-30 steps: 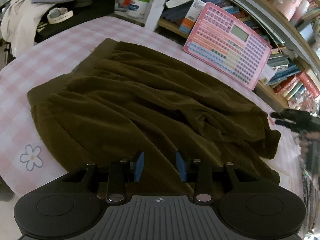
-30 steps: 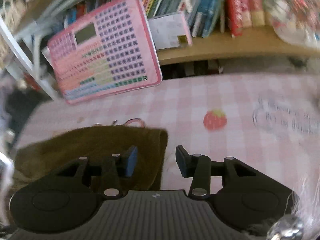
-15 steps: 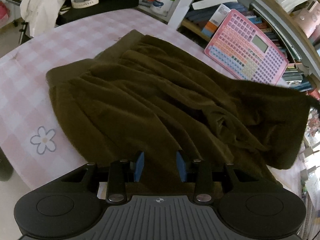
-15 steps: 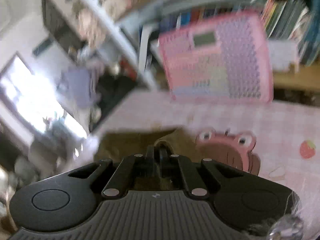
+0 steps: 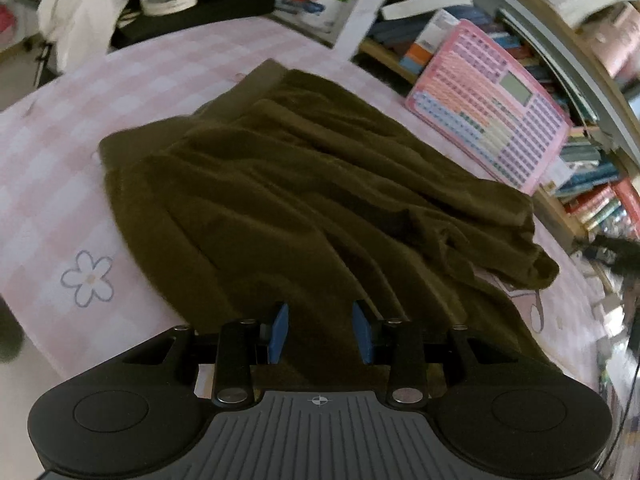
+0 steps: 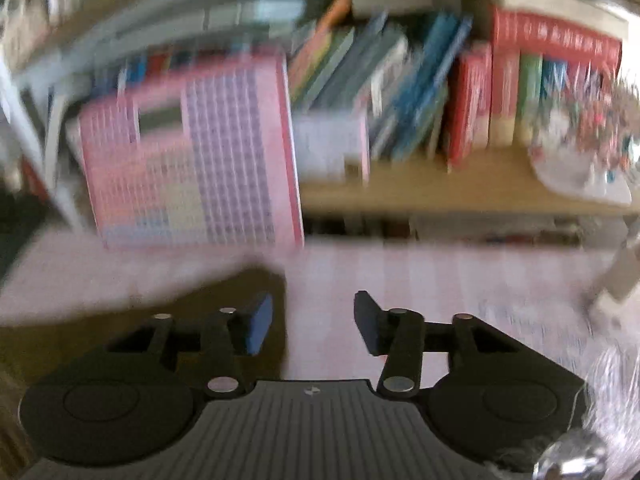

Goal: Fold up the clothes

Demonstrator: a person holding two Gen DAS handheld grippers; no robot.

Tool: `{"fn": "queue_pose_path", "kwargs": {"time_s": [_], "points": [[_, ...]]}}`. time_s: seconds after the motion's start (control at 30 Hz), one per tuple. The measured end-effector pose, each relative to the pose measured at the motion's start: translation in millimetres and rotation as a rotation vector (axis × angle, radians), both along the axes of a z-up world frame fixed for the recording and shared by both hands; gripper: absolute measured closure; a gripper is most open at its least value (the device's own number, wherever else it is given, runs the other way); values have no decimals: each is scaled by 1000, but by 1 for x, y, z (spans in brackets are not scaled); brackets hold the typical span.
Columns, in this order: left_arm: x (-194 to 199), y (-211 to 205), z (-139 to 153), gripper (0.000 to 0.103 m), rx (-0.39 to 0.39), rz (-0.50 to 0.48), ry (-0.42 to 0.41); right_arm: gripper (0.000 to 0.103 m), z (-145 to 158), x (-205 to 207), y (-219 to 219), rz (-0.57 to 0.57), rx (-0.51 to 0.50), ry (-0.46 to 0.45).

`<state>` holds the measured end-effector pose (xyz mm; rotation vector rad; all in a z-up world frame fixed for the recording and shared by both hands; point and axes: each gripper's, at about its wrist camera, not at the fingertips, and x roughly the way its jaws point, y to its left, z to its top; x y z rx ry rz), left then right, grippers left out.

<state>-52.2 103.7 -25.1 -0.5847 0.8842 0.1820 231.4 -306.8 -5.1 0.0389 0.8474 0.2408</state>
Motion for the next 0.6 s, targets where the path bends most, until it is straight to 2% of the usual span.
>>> {"fn": "queue_pose_path", "kwargs": {"time_s": [0.13, 0.23, 0.33, 0.4, 0.47, 0.5, 0.6], "points": [[4, -6, -1, 67, 2, -37, 3, 63, -38, -24, 12, 4, 6, 88], [7, -14, -1, 67, 17, -84, 5, 63, -46, -34, 18, -40, 58, 75], [4, -14, 1, 67, 23, -86, -6, 65, -47, -44, 22, -88, 87, 52], [1, -12, 2, 67, 23, -75, -10, 73, -53, -45, 30, -70, 43, 91], [-1, -9, 0, 67, 15, -54, -14, 77, -54, -47, 43, 11, -32, 82], [-2, -7, 0, 67, 12, -47, -16, 85, -54, -48, 49, 54, -71, 74], [-4, -6, 2, 67, 17, -44, -22, 90, -28, -53, 44, 91, -83, 6]]}}
